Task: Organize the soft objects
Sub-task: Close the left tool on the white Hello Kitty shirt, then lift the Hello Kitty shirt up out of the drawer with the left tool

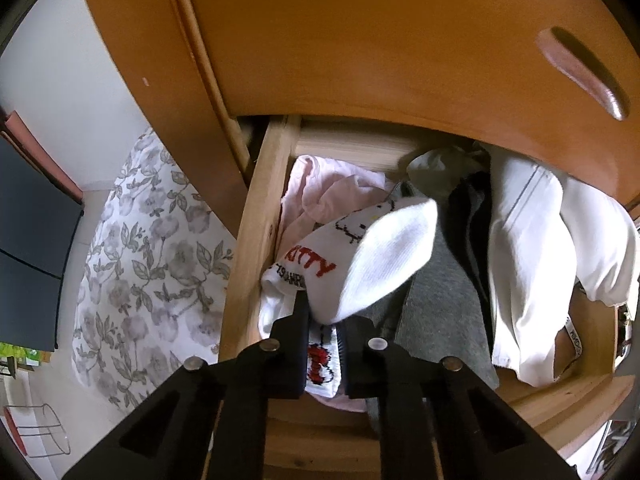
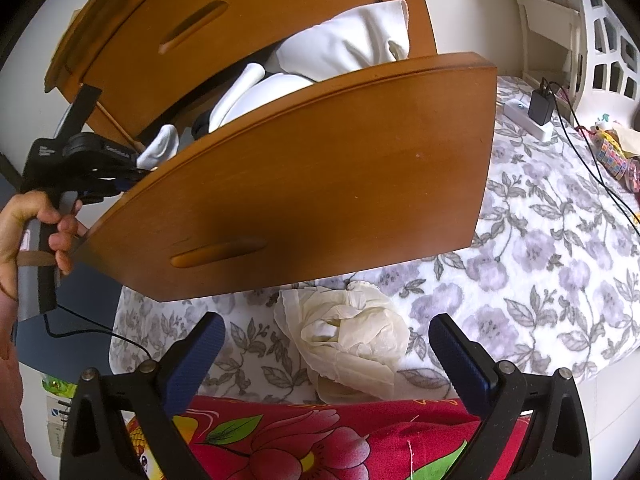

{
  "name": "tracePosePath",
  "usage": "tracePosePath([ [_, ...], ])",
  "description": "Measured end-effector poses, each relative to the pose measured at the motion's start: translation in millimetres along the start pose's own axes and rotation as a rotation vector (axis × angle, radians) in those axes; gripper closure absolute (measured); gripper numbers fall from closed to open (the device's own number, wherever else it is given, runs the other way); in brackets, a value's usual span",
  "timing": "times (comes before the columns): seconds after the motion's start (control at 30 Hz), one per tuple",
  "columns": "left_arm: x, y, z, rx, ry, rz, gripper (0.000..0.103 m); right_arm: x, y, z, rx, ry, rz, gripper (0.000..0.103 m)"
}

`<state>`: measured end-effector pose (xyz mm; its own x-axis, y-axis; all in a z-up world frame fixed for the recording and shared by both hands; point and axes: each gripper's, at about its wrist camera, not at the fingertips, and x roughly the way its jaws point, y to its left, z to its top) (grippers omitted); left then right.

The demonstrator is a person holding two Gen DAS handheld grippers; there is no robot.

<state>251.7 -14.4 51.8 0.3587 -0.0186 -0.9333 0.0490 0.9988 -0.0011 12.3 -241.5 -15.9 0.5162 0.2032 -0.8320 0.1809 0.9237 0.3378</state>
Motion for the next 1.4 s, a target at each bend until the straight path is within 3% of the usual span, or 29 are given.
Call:
tracePosePath([
  [0.3,-23,15,-8,-0.069,-0.051,-0.080,0.094,0,0,0,0.002,-0.001,-0.001,0.000],
  [0.7,-92,18,-9,-0.095,-0.219,-0.232,0.095,0,0,-1,0.004,-0.001,-0.005,0.000],
  [1.07,-135,-21,-29,0.056,-0.305,-0.324,0.095,-1,-1,-2,0.008,-0.001,-0.007,0.000],
  [1.4,-179,-30,-62,0.122,-0.410,-0.475,0.095,-1,-1,-1,0.014,0.000,-0.009,0.000],
])
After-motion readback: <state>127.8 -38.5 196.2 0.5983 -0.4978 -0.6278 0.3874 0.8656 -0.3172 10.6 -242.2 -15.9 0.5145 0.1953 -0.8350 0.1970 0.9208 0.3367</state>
